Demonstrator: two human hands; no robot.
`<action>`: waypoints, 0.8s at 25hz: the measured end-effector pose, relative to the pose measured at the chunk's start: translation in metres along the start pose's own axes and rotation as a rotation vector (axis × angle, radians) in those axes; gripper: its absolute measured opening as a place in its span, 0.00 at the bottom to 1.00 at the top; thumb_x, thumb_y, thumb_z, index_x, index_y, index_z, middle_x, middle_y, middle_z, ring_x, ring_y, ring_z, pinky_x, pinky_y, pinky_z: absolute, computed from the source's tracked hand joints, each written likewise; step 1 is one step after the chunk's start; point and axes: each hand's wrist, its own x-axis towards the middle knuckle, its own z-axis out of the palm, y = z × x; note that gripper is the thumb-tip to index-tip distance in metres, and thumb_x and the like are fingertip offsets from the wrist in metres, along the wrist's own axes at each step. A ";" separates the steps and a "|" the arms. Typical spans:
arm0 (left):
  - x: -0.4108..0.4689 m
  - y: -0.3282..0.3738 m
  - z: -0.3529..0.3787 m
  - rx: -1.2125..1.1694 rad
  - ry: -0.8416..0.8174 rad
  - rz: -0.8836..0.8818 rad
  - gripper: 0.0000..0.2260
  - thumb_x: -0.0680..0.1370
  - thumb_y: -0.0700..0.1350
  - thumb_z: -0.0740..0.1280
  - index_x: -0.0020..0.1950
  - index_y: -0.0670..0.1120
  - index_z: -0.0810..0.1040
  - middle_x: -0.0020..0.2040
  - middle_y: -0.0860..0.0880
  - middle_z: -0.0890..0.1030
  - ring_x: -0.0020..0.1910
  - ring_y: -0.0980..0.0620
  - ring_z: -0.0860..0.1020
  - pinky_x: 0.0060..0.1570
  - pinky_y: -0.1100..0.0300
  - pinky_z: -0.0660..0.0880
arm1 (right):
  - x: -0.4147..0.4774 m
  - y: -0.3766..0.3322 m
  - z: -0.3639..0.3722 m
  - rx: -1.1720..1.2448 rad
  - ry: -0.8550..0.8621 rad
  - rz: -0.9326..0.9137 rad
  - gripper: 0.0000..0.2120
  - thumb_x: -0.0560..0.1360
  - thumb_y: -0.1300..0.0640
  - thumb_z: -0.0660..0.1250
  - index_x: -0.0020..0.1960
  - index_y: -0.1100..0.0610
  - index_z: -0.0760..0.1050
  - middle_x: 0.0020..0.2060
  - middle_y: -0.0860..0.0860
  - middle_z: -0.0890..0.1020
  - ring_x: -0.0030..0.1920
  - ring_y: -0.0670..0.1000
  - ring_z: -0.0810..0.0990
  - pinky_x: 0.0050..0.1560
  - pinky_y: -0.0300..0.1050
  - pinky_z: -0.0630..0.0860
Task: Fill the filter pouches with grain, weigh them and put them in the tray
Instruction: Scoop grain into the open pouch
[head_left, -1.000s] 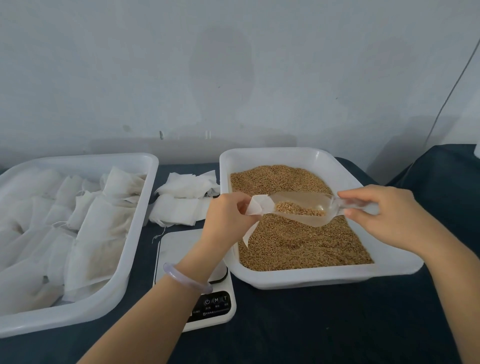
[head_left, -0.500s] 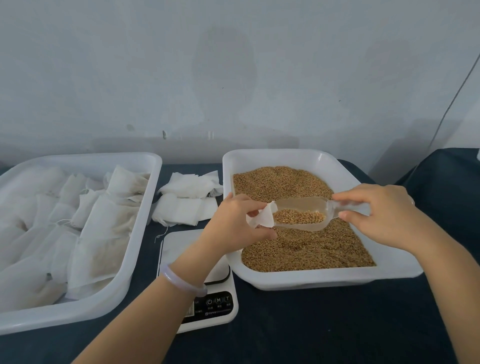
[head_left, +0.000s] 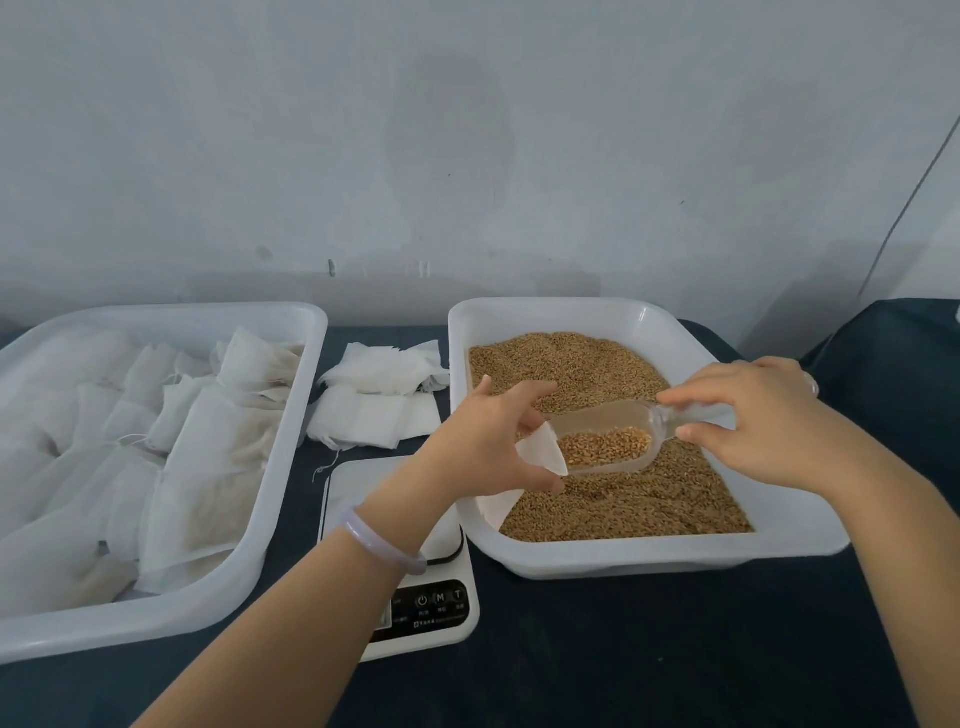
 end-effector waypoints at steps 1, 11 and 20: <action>0.000 0.002 0.001 -0.012 0.002 0.005 0.43 0.65 0.55 0.77 0.74 0.54 0.59 0.53 0.56 0.78 0.58 0.58 0.72 0.73 0.55 0.48 | 0.001 -0.001 0.000 0.000 0.005 -0.013 0.14 0.73 0.52 0.69 0.57 0.40 0.77 0.53 0.39 0.79 0.51 0.41 0.71 0.67 0.47 0.52; -0.006 0.002 0.011 0.134 0.250 0.036 0.48 0.67 0.52 0.75 0.77 0.51 0.47 0.48 0.51 0.81 0.57 0.52 0.77 0.73 0.56 0.39 | 0.027 -0.037 -0.021 -0.299 0.058 -0.147 0.14 0.73 0.50 0.68 0.57 0.39 0.77 0.53 0.39 0.78 0.65 0.48 0.63 0.66 0.52 0.26; -0.006 0.002 0.015 0.141 0.268 -0.048 0.46 0.68 0.49 0.72 0.78 0.49 0.47 0.42 0.50 0.80 0.49 0.49 0.78 0.73 0.57 0.45 | 0.045 -0.064 -0.025 -0.446 0.071 -0.200 0.18 0.73 0.56 0.69 0.60 0.42 0.76 0.54 0.44 0.79 0.65 0.45 0.59 0.61 0.51 0.18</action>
